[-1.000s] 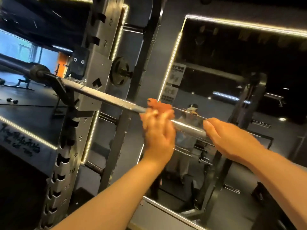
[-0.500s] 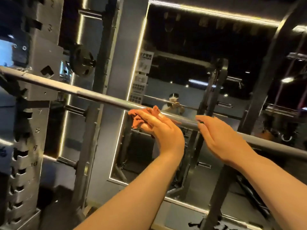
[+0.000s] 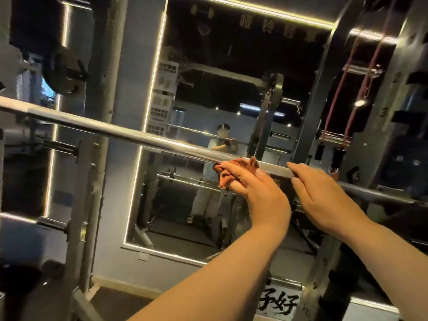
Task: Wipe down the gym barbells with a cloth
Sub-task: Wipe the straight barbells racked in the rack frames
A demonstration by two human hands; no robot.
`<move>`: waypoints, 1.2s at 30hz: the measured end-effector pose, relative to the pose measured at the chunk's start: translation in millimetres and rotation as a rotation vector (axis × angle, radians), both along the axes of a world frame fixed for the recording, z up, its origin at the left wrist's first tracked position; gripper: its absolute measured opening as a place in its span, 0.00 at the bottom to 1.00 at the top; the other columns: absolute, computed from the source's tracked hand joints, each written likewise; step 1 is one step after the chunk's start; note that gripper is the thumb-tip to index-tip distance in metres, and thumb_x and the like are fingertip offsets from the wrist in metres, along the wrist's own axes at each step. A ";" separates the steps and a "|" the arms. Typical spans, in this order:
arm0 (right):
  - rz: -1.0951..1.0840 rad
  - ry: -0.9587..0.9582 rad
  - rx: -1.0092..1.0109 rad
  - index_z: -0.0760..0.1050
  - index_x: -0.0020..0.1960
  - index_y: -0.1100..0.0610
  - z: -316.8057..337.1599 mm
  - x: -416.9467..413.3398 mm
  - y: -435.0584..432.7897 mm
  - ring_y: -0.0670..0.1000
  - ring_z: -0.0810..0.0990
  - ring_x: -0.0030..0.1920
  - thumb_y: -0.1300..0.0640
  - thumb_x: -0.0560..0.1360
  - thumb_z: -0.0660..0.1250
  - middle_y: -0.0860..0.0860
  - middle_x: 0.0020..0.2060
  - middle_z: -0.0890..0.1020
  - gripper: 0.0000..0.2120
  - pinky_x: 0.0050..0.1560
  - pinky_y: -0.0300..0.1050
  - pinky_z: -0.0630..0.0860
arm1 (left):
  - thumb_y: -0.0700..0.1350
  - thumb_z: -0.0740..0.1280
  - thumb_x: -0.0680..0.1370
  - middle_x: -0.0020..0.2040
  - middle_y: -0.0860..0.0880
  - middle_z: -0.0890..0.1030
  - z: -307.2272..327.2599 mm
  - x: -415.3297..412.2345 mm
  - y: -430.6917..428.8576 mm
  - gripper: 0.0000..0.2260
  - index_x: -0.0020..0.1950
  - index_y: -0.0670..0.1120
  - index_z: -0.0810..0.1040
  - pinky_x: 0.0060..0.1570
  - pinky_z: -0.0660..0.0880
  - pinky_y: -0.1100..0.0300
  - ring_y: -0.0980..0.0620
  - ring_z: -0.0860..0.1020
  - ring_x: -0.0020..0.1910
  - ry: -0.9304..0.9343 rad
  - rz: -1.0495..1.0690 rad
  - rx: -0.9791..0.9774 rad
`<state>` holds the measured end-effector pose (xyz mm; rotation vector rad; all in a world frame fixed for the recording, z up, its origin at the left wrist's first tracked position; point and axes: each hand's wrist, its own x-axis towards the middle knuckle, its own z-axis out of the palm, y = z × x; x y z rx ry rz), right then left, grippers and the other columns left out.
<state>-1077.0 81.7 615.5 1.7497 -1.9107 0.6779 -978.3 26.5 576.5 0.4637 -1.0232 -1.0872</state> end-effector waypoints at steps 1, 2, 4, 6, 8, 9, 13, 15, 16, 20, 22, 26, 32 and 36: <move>0.014 0.005 -0.005 0.66 0.77 0.49 -1.0 -4.1 2.8 0.50 0.71 0.69 0.51 0.86 0.55 0.48 0.69 0.75 0.20 0.75 0.55 0.65 | 0.48 0.53 0.87 0.81 0.49 0.31 1.5 1.7 -2.5 0.34 0.78 0.59 0.28 0.66 0.71 0.58 0.46 0.63 0.78 0.058 -0.022 0.027; 0.031 0.005 -0.005 0.65 0.77 0.49 -1.4 -6.1 5.1 0.48 0.69 0.70 0.51 0.86 0.55 0.47 0.70 0.74 0.20 0.76 0.53 0.64 | 0.48 0.53 0.87 0.81 0.48 0.34 4.7 6.1 -9.3 0.32 0.80 0.58 0.32 0.65 0.70 0.59 0.47 0.62 0.78 0.140 -0.014 0.049; 0.065 -0.008 0.000 0.65 0.77 0.49 -3.3 -9.2 7.6 0.46 0.65 0.72 0.52 0.86 0.55 0.46 0.71 0.72 0.20 0.78 0.49 0.57 | 0.46 0.53 0.87 0.82 0.47 0.37 11.5 19.3 -25.9 0.30 0.82 0.55 0.37 0.62 0.68 0.66 0.49 0.60 0.78 0.274 0.081 0.087; 0.070 -0.034 -0.019 0.64 0.78 0.50 -5.1 -14.2 9.4 0.44 0.63 0.73 0.54 0.86 0.54 0.47 0.72 0.71 0.20 0.76 0.42 0.52 | 0.46 0.52 0.87 0.82 0.46 0.36 14.2 24.9 -36.5 0.29 0.83 0.50 0.37 0.52 0.67 0.78 0.55 0.59 0.77 0.298 0.179 0.097; 0.064 -0.064 -0.061 0.65 0.77 0.51 -8.3 -20.5 11.9 0.45 0.63 0.72 0.55 0.86 0.55 0.48 0.72 0.71 0.20 0.73 0.38 0.52 | 0.46 0.53 0.87 0.82 0.45 0.35 14.0 18.1 -34.8 0.30 0.82 0.50 0.36 0.48 0.67 0.80 0.56 0.61 0.75 0.291 0.193 0.085; 0.058 -0.063 -0.078 0.66 0.76 0.51 -10.9 -22.9 13.3 0.46 0.64 0.71 0.56 0.86 0.55 0.49 0.70 0.72 0.19 0.71 0.38 0.54 | 0.46 0.53 0.87 0.82 0.45 0.34 14.2 10.8 -30.2 0.31 0.82 0.50 0.35 0.48 0.68 0.80 0.56 0.65 0.74 0.276 0.180 0.080; 0.055 -0.062 -0.089 0.65 0.75 0.50 -17.1 -28.0 15.5 0.49 0.62 0.72 0.58 0.85 0.59 0.49 0.71 0.69 0.20 0.69 0.40 0.55 | 0.46 0.55 0.87 0.82 0.46 0.36 21.0 -37.0 -0.3 0.34 0.81 0.53 0.31 0.47 0.67 0.77 0.57 0.70 0.67 0.155 0.120 0.158; 0.088 -0.109 -0.059 0.63 0.77 0.49 -15.3 -28.7 17.5 0.44 0.58 0.73 0.55 0.83 0.64 0.47 0.74 0.67 0.23 0.70 0.38 0.49 | 0.48 0.54 0.87 0.82 0.43 0.37 23.8 -56.4 23.2 0.34 0.79 0.54 0.29 0.54 0.68 0.71 0.48 0.70 0.71 0.063 -0.049 0.209; 0.104 -0.111 -0.037 0.62 0.78 0.48 -14.7 -29.4 18.8 0.41 0.56 0.74 0.52 0.82 0.66 0.44 0.74 0.65 0.27 0.71 0.36 0.46 | 0.49 0.53 0.87 0.82 0.41 0.38 22.8 -62.0 33.1 0.33 0.80 0.51 0.30 0.58 0.66 0.67 0.45 0.68 0.74 0.005 -0.163 0.226; 0.110 -0.058 -0.061 0.57 0.81 0.47 -20.7 -40.9 16.8 0.33 0.46 0.73 0.56 0.84 0.61 0.44 0.79 0.61 0.27 0.74 0.35 0.38 | 0.50 0.52 0.87 0.78 0.38 0.61 8.0 -51.4 30.5 0.23 0.80 0.44 0.54 0.65 0.66 0.60 0.45 0.70 0.71 -0.098 -0.273 0.144; 0.086 -0.066 -0.115 0.57 0.81 0.49 -28.1 -43.7 12.8 0.32 0.46 0.73 0.61 0.84 0.58 0.46 0.80 0.60 0.27 0.77 0.39 0.38 | 0.52 0.52 0.87 0.63 0.44 0.74 1.4 -32.2 9.7 0.13 0.67 0.47 0.65 0.57 0.74 0.58 0.50 0.77 0.58 -0.066 -0.209 0.108; 0.042 -0.119 -0.166 0.52 0.83 0.51 -42.2 -36.8 6.6 0.44 0.43 0.81 0.61 0.85 0.56 0.47 0.83 0.52 0.29 0.82 0.51 0.41 | 0.56 0.53 0.86 0.51 0.46 0.76 0.9 -2.1 -24.5 0.14 0.63 0.46 0.66 0.44 0.76 0.58 0.52 0.78 0.45 0.079 -0.109 0.146; 0.088 -0.340 -0.257 0.46 0.84 0.52 -63.4 -16.6 4.8 0.45 0.37 0.81 0.56 0.87 0.49 0.46 0.83 0.42 0.27 0.77 0.40 0.35 | 0.57 0.59 0.84 0.56 0.44 0.81 -14.7 -22.2 -12.0 0.20 0.63 0.41 0.71 0.56 0.79 0.51 0.49 0.81 0.54 -0.297 -0.297 0.067; 0.202 -0.844 -0.320 0.55 0.83 0.52 -109.4 9.2 -1.3 0.46 0.57 0.80 0.44 0.86 0.48 0.50 0.81 0.59 0.27 0.81 0.47 0.54 | 0.53 0.56 0.85 0.61 0.41 0.79 -52.6 -22.4 4.5 0.20 0.72 0.41 0.70 0.46 0.77 0.63 0.48 0.79 0.51 -0.385 -0.373 0.058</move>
